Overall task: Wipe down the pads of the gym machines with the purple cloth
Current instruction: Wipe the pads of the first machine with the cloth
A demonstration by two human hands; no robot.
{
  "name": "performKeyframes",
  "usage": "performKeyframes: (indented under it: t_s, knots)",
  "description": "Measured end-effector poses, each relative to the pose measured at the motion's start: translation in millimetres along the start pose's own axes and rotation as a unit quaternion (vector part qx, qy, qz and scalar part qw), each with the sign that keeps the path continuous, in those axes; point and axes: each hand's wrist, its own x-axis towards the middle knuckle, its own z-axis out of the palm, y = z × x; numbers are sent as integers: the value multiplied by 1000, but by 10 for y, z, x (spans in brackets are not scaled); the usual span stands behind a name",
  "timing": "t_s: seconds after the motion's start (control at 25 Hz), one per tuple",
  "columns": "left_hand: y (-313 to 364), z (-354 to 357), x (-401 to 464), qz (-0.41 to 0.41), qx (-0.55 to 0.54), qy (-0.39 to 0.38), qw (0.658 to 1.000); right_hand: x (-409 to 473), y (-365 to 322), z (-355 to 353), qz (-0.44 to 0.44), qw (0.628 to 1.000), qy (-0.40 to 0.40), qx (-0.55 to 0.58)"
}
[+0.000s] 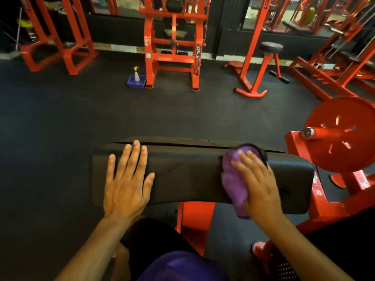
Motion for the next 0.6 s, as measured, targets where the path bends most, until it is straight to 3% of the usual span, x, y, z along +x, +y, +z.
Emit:
performKeyframes:
  t_s: [0.08,0.28,0.44,0.6]
  knots:
    - [0,3,5,4,-3,-2,1000,321,-261,123,72,997,23,25]
    - [-16,-9,-41,-2,-20,-5,1000,291,-286,136,-144,986,-69,51]
    - [-85,11,-204,-36,-20,-14,999,358,-182,-68,-173,980,-84,53]
    - [-293,-13,-232,-52,-20,-22,998,488,-471,168,-274,952,-134,-28]
